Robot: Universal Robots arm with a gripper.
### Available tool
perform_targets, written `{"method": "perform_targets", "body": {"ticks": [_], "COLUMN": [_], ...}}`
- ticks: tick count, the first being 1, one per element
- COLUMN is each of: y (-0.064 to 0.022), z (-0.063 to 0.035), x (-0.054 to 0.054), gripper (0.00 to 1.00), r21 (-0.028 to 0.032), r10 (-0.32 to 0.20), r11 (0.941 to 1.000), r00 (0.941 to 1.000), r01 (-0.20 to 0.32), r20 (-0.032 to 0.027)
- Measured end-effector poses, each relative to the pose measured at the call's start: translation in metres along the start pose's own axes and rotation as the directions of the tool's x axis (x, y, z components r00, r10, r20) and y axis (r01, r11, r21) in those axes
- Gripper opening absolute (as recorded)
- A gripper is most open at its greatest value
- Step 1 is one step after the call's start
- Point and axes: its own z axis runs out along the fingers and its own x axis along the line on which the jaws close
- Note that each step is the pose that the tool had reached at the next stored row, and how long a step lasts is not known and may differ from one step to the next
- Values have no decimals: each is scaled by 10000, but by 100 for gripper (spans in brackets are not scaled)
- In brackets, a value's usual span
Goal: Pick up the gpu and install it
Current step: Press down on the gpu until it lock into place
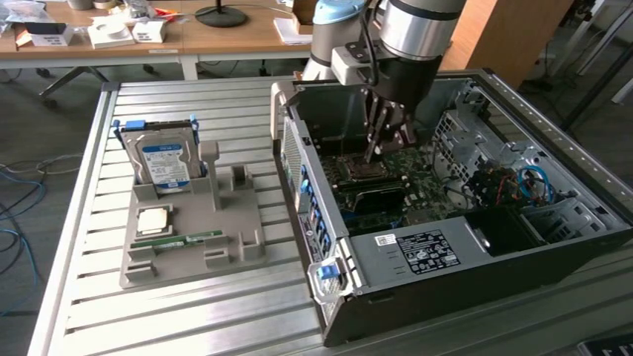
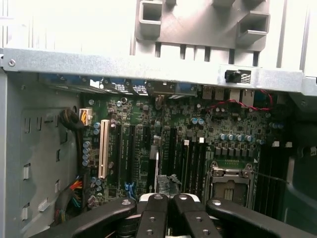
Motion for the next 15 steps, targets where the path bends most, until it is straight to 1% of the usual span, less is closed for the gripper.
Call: {"method": "perform_targets", "body": {"ticks": [11, 15], "y": [-145, -183], "z": [2, 2], "x": [7, 9], "gripper": [11, 11], "r21": [2, 2], "r10": [-1, 0], "r11": [10000, 10000], "r00": [10000, 10000], "r01": [1, 0], "r20": [2, 2]}}
